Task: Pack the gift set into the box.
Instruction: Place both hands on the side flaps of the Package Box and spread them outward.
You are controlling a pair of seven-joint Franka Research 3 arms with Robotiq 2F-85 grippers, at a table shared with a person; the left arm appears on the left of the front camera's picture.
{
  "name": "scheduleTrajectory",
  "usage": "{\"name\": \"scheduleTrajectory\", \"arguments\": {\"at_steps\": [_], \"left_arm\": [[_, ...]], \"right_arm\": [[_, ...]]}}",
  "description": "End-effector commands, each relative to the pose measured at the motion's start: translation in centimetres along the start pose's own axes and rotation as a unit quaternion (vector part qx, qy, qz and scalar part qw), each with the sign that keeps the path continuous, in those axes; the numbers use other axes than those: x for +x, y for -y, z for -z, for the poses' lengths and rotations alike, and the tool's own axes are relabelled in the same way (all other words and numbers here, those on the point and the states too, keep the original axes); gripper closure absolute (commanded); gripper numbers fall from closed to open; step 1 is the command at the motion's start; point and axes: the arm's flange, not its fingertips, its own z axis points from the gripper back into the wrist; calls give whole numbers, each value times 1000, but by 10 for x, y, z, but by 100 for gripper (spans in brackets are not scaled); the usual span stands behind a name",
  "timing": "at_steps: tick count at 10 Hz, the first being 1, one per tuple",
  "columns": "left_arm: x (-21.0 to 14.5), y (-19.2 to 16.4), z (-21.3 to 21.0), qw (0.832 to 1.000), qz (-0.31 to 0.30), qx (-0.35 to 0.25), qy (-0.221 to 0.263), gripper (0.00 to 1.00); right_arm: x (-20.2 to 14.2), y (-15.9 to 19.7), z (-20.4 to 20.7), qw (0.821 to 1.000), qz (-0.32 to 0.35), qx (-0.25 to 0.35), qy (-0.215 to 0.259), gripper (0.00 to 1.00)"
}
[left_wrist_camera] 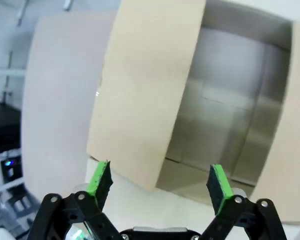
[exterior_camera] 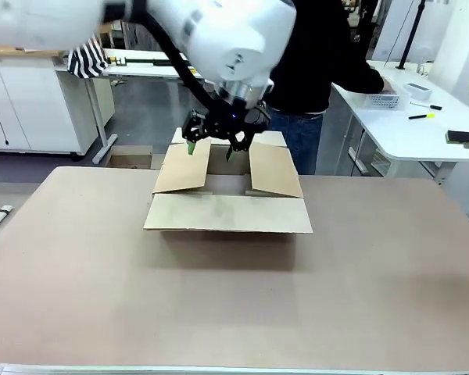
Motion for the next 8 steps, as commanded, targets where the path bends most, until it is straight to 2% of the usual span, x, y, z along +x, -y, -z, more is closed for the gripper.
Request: {"name": "scheduleTrajectory", "arguments": {"at_steps": [1,4,6,8], "left_arm": [[25,27,12,998,-43,35,-10,0],[33,27,62,993,-55,98,20,0],[33,22,78,988,-52,146,18,0],[31,19,79,987,-54,150,16,0]], "right_arm": [[3,0,2,1000,-14,13,5,0],[3,0,2,1000,-14,13,5,0],[3,0,2,1000,-14,13,5,0],[3,0,2,1000,-14,13,5,0]]}}
